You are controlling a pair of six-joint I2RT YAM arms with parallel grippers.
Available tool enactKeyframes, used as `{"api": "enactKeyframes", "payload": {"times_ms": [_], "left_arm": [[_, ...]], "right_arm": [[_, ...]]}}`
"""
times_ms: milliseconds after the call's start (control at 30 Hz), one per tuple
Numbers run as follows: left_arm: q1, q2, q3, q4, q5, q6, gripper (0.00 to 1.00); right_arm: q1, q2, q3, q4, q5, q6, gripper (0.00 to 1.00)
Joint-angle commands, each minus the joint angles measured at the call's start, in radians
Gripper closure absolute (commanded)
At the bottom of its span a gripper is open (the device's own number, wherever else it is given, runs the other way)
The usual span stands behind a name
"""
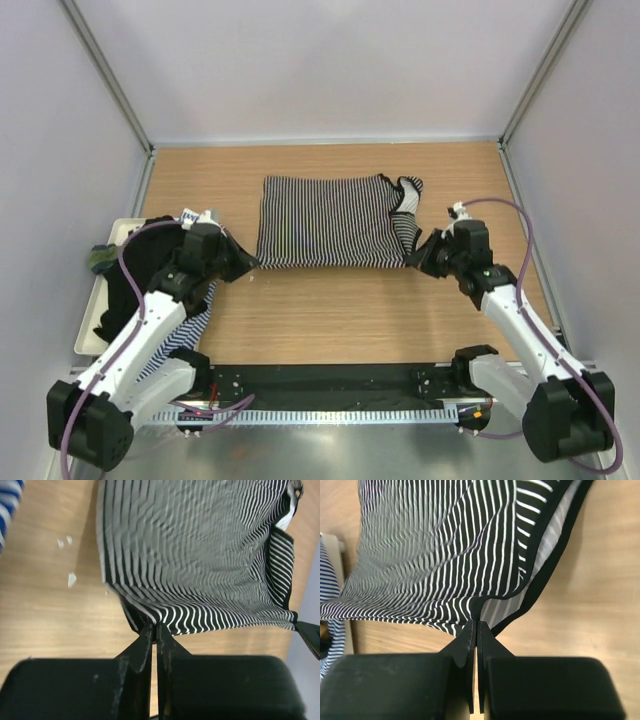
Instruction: Fold and stack the tank tops
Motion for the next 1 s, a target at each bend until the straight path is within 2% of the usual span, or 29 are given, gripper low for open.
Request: {"api": "enactKeyframes", "payload": {"times_ms": [0, 67, 133, 300, 433, 633, 733, 967], "left_arm": [[-0.104, -0.104, -0.048, 0.042, -0.034, -0.068, 1.00], [-0.179, -0.119, -0.073, 0.008, -0.104, -0.078, 1.00], [-0.204, -0.127, -0.117, 0.006, -0.125, -0.094, 1.00], [-0.210, -0.188, -0.238, 0.009, -0.140, -0.125, 1.00], [-0.208, -0.277, -0.301, -0.001, -0.152, -0.171, 1.00], [-0.208, -0.442, -0.361, -0.066, -0.149, -0.232, 1.00], [-0.208, -0.476, -0.383, -0.092, -0.194, -0.246, 1.00], [-0.208, -0.382, -0.398, -0.051, -0.232, -0.249, 1.00]], "right_arm": [[-0.003, -0.145, -0.111, 0.026, 0.001, 0.058, 0.99], [-0.002, -0.183, -0.153, 0.011, -0.019, 0.067, 0.99], [0.000, -0.237, -0.196, -0.024, -0.022, 0.076, 0.99], [0.000, -0.321, -0.237, -0.124, 0.006, 0.060, 0.99], [0.001, -0.312, -0.248, -0.112, -0.011, 0.047, 0.99], [0.001, -0.198, -0.213, -0.048, -0.010, 0.007, 0.99], [0.011, -0.104, -0.173, -0.009, -0.013, -0.008, 0.99], [0.043, 0.043, -0.058, 0.022, 0.028, -0.023, 0.99]]}}
